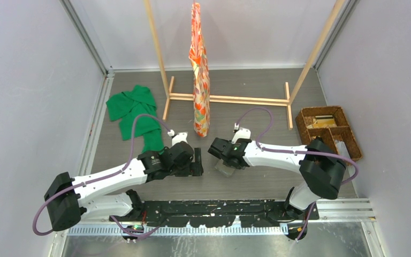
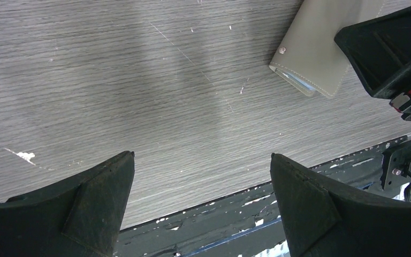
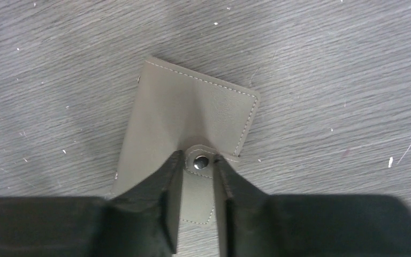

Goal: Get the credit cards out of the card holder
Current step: Open the card holder at the center of the board.

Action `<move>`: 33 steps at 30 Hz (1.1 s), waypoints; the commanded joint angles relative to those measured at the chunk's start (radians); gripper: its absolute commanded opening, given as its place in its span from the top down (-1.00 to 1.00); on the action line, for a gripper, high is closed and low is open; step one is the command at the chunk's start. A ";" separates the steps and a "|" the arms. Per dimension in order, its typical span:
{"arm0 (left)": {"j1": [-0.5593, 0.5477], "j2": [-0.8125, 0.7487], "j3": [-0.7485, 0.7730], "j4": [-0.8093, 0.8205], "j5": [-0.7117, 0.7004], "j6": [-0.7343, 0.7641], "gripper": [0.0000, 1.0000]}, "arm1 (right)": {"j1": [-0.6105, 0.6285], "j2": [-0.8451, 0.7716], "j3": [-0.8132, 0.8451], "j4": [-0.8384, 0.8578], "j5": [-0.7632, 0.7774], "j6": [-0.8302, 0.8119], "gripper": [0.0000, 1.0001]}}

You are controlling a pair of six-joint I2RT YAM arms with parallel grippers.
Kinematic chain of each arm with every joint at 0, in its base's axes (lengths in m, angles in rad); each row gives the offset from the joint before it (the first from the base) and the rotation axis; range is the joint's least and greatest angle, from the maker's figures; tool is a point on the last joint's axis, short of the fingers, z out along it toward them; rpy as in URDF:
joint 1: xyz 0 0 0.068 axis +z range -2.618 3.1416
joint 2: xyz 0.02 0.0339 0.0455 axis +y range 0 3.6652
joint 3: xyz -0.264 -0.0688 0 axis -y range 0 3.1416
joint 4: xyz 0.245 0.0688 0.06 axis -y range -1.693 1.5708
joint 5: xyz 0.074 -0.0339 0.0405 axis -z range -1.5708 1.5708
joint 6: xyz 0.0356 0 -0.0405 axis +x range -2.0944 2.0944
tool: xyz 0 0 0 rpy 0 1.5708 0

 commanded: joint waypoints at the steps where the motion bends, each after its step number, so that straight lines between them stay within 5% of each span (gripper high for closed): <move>1: -0.002 0.007 0.022 0.057 0.009 0.016 -0.99 | 0.003 -0.031 -0.028 -0.011 0.052 0.017 0.51; 5: -0.002 0.013 0.017 0.074 0.017 0.012 -0.99 | 0.002 -0.074 -0.042 -0.029 0.061 0.018 0.97; 22: -0.004 0.104 0.087 0.051 0.008 0.024 -1.00 | 0.003 -0.459 -0.243 -0.176 0.050 0.088 0.99; 27: -0.004 0.105 0.093 0.026 -0.002 0.046 -1.00 | 0.003 -0.525 -0.366 -0.186 0.008 0.146 0.15; 33: -0.003 0.119 0.135 -0.076 -0.042 0.035 -1.00 | 0.002 -0.601 -0.279 -0.250 0.151 0.086 0.00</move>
